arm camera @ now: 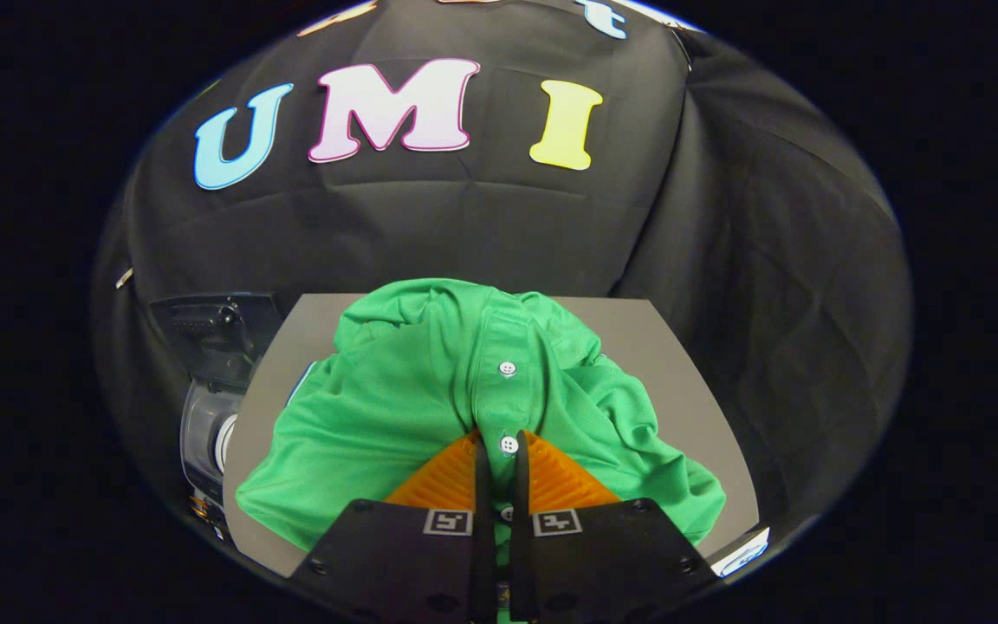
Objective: Put the clothes into the washing machine and then close the washing machine lid.
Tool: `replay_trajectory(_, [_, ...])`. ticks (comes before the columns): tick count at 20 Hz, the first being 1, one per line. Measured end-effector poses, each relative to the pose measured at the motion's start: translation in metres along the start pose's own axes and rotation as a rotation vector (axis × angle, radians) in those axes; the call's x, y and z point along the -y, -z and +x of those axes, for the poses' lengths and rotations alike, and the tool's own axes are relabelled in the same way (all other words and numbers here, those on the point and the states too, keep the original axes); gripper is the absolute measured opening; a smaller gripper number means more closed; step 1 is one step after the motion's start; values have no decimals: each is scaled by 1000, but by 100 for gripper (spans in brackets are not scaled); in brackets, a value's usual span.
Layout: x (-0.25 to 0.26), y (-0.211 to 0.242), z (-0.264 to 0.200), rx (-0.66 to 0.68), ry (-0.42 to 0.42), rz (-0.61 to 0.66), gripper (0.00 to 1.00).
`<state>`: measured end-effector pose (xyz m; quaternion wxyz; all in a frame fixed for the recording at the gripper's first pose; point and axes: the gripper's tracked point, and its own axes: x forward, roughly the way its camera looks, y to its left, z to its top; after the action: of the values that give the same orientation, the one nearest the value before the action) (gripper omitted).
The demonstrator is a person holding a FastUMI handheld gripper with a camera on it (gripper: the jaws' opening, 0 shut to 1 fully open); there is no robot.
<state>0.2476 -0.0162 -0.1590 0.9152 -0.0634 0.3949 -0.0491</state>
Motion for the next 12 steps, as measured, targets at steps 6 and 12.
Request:
replay_trajectory(6, [-12, -73, -73, 120, -130, 129, 10])
replay_trajectory(12, [-39, -142, -165, 251, -188, 144, 10])
